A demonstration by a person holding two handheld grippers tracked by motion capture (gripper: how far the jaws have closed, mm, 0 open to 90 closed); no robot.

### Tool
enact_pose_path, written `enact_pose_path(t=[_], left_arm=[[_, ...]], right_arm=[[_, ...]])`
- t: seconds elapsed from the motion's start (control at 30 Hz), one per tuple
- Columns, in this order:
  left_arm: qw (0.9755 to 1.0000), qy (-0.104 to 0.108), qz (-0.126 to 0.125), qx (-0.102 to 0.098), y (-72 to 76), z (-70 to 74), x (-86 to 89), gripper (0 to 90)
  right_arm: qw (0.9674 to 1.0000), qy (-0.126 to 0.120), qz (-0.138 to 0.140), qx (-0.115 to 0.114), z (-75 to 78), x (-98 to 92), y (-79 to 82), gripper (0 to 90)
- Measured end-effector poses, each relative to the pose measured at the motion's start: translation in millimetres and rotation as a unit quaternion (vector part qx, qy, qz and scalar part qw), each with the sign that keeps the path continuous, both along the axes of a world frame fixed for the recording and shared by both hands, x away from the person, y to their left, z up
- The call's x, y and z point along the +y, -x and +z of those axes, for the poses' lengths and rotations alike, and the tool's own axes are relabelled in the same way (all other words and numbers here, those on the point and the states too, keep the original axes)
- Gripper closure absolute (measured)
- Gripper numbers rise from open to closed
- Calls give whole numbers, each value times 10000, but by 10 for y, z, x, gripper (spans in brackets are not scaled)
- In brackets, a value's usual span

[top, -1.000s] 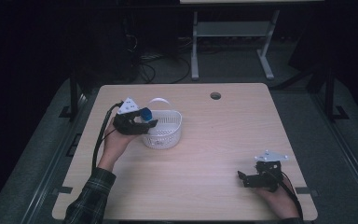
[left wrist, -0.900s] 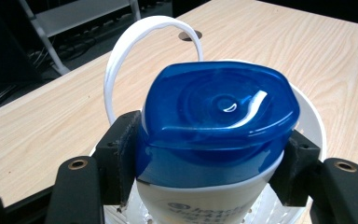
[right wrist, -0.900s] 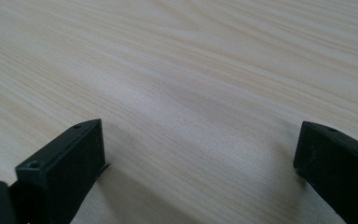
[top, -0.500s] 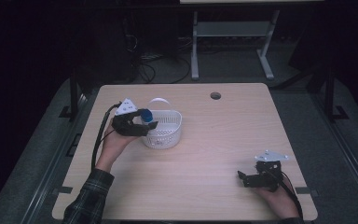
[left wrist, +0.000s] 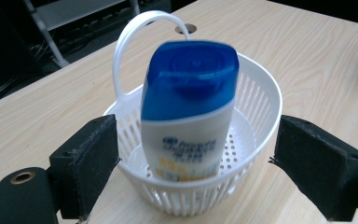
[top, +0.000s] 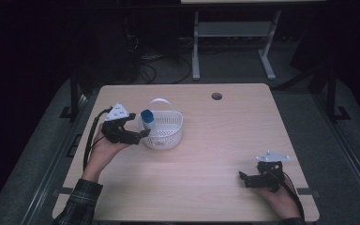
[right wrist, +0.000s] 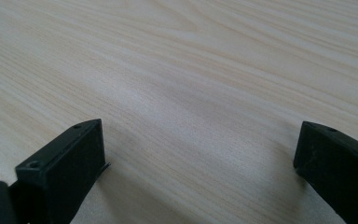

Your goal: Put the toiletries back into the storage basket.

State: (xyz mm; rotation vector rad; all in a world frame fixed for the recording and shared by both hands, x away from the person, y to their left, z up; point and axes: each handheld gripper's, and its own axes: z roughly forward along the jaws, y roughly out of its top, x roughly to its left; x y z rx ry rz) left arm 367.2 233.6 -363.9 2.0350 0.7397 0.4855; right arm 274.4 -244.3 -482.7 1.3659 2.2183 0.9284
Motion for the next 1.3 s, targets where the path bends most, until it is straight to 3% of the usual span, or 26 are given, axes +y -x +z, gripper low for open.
enact_pose_path(t=[0.27, 0.67, 1.1, 1.3], left_arm=[[9998, -150, 154, 31, 172, -18, 148, 131], [9992, -150, 358, 67, 480, -177, 388, 133], [9977, -328, 532, 260, 799, -552, 613, 132], [9960, -406, 598, 525, 914, -744, 716, 132]], right_arm=[[10000, -4, 3, 2, 0, 0, -1, 13], [10000, -1, -4, -1, -1, 1, -2, 13], [10000, 2, -11, -3, -1, 1, -3, 13], [10000, 1, -11, -3, -1, 1, -3, 13]])
